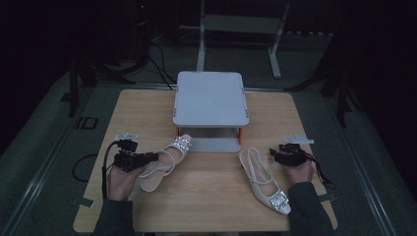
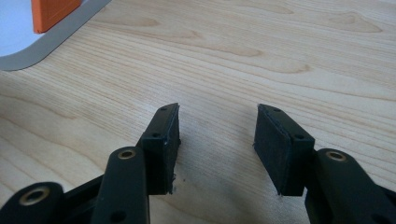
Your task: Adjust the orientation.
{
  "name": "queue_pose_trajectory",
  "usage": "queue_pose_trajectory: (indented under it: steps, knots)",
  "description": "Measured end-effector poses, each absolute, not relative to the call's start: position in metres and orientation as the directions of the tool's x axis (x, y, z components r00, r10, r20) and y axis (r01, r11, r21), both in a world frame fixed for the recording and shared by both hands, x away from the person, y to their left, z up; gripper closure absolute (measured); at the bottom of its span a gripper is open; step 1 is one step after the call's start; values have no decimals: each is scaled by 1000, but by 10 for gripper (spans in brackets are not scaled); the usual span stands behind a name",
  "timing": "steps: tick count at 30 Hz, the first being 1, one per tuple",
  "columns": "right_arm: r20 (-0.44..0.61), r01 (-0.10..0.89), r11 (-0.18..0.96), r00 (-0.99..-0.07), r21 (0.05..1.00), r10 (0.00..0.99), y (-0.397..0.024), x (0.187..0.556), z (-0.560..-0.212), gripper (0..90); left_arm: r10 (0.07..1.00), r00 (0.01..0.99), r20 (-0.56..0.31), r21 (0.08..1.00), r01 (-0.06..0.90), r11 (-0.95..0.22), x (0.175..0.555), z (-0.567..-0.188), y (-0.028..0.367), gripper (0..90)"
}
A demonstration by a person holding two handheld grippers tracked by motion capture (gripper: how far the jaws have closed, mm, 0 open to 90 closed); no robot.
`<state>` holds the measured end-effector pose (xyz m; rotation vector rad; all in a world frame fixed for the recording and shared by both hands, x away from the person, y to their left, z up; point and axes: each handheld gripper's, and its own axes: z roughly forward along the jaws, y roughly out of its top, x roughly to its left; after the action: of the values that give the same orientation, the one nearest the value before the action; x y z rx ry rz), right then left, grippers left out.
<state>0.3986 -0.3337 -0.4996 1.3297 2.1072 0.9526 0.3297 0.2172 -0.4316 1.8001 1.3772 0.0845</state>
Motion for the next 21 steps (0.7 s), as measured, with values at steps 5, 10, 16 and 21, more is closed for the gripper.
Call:
queue_pose_trajectory:
  steps: [5, 10, 16, 21]
  knots:
    - [-22, 583, 285, -416, 761, 909, -333, 399, -500, 502, 836, 334, -436, 647, 762, 33, 328, -433, 234, 816]
    - [-23, 583, 284, -414, 761, 910, -333, 399, -500, 504, 858, 268, -437, 634, 768, 83, 336, -436, 250, 816]
    - [-23, 583, 282, -412, 762, 911, -333, 399, -500, 507, 868, 180, -464, 605, 780, 161, 360, -441, 268, 816]
    - [-23, 583, 282, -411, 762, 911, -333, 399, -500, 510, 866, 135, -481, 571, 798, 193, 377, -447, 274, 816]
